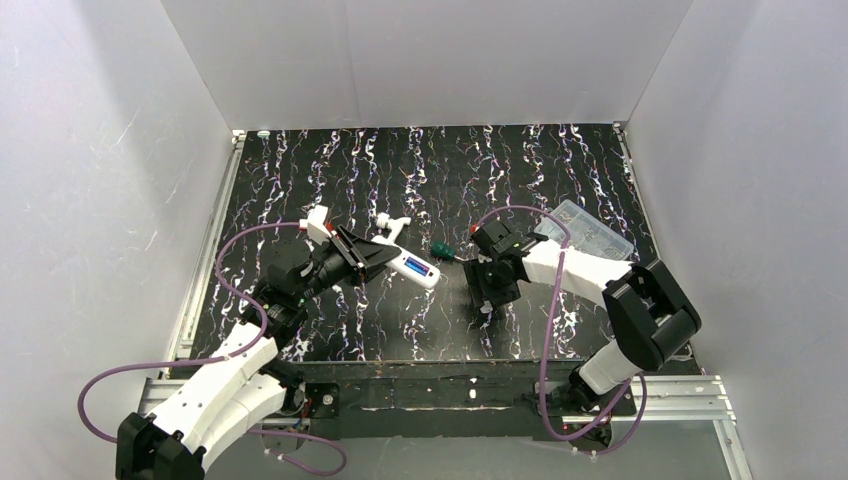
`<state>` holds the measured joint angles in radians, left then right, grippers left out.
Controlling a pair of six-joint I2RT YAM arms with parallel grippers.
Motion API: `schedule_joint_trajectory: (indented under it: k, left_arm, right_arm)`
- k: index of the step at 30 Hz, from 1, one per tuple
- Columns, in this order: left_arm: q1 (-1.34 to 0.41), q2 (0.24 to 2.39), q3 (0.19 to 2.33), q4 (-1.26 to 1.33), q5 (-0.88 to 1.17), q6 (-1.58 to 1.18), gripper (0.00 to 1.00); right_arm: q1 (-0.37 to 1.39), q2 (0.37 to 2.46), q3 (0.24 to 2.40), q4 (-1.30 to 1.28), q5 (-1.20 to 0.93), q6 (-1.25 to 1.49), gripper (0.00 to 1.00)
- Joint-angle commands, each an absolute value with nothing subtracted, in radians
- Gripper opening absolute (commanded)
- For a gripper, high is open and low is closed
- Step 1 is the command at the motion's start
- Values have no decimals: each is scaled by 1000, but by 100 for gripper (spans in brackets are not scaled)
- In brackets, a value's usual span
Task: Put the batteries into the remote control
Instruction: Pick up the battery cover at the center of the board.
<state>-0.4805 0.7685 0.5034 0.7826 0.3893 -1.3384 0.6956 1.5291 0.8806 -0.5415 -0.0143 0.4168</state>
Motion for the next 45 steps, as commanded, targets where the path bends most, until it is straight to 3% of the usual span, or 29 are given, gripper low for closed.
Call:
schedule_joint_trajectory:
  k: [1,13,27,45]
  left_arm:
    - [-479,750,511,839,402,-1325,0]
    - [-479,753,501,849,395,-1327,0]
    - [-479,750,497,847,393,-1330,0]
    - [-479,749,495,839,394,-1333,0]
  right_arm:
    - [696,1550,895,-523,-7,428,64]
    - [701,1576,918,-545,-6,429,52]
    - [758,1619,961,-585,113,437,53]
    - [775,1566,995,-636,108,400,37]
